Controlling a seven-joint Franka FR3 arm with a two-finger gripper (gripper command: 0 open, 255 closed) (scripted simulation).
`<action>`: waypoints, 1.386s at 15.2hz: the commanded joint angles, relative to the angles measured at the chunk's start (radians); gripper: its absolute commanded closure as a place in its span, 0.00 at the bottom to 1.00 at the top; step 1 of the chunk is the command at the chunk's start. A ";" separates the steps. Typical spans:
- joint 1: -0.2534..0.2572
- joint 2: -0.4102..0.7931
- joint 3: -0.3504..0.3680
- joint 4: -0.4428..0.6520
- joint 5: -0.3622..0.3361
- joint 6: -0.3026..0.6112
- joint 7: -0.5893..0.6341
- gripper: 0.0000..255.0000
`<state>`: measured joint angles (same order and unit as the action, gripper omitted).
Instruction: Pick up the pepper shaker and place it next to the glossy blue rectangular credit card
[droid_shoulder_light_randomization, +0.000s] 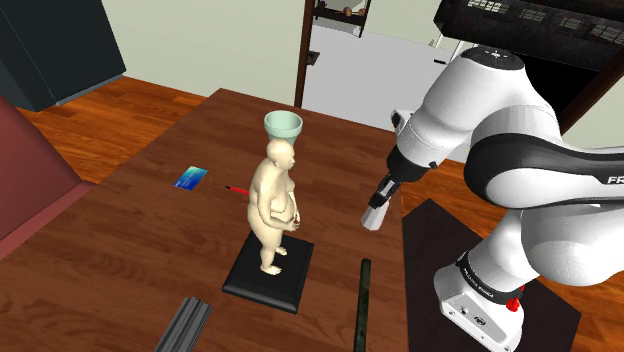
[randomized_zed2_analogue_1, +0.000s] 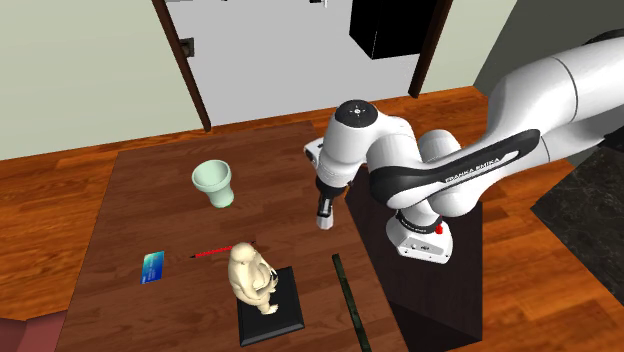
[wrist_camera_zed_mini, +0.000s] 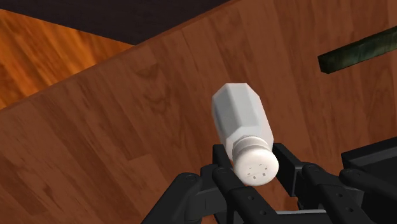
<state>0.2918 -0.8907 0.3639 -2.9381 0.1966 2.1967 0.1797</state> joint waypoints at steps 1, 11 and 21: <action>-0.003 -0.018 -0.010 0.019 -0.007 -0.036 -0.004 1.00; -0.017 -0.064 -0.046 0.131 -0.037 -0.193 -0.017 1.00; -0.033 -0.073 -0.076 0.260 -0.064 -0.329 -0.027 1.00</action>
<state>0.2619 -0.9667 0.2915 -2.6958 0.1367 1.8824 0.1550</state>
